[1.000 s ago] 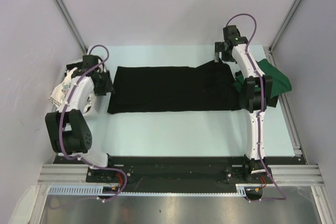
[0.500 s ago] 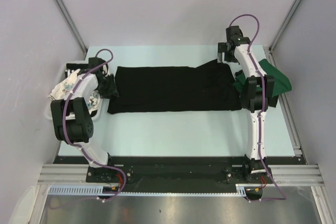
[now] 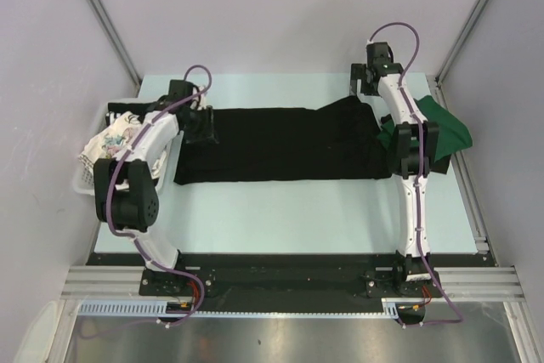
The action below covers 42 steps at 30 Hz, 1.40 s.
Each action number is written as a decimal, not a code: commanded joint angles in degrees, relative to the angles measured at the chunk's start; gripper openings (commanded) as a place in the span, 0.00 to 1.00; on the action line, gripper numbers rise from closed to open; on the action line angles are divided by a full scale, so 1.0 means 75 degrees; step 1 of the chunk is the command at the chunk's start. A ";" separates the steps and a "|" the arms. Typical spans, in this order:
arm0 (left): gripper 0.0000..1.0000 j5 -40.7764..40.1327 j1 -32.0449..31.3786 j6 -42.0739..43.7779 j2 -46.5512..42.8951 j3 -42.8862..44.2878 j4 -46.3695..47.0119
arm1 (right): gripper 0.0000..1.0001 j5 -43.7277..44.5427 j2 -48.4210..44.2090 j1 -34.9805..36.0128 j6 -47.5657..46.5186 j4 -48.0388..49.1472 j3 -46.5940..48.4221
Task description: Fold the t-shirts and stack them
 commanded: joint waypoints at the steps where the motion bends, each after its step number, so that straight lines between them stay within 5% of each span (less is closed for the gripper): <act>1: 0.48 0.0258 -0.0673 0.0170 -0.0599 0.0511 -0.0061 | 1.00 -0.0640 0.0493 -0.0053 0.0030 0.0910 0.0368; 33: 0.48 -0.0352 -0.1097 0.0182 -0.1350 -0.0333 -0.0284 | 0.88 -0.2012 0.1667 -0.0112 0.0581 0.2669 0.0826; 39: 0.48 -0.0375 -0.1109 0.0229 -0.1232 -0.0122 -0.0377 | 0.82 -0.2059 0.1737 -0.0112 0.0569 0.2575 0.0767; 42: 0.47 -0.0375 -0.1120 0.0252 -0.1185 -0.0086 -0.0366 | 0.68 -0.2059 0.1725 -0.0112 0.0592 0.2563 0.0709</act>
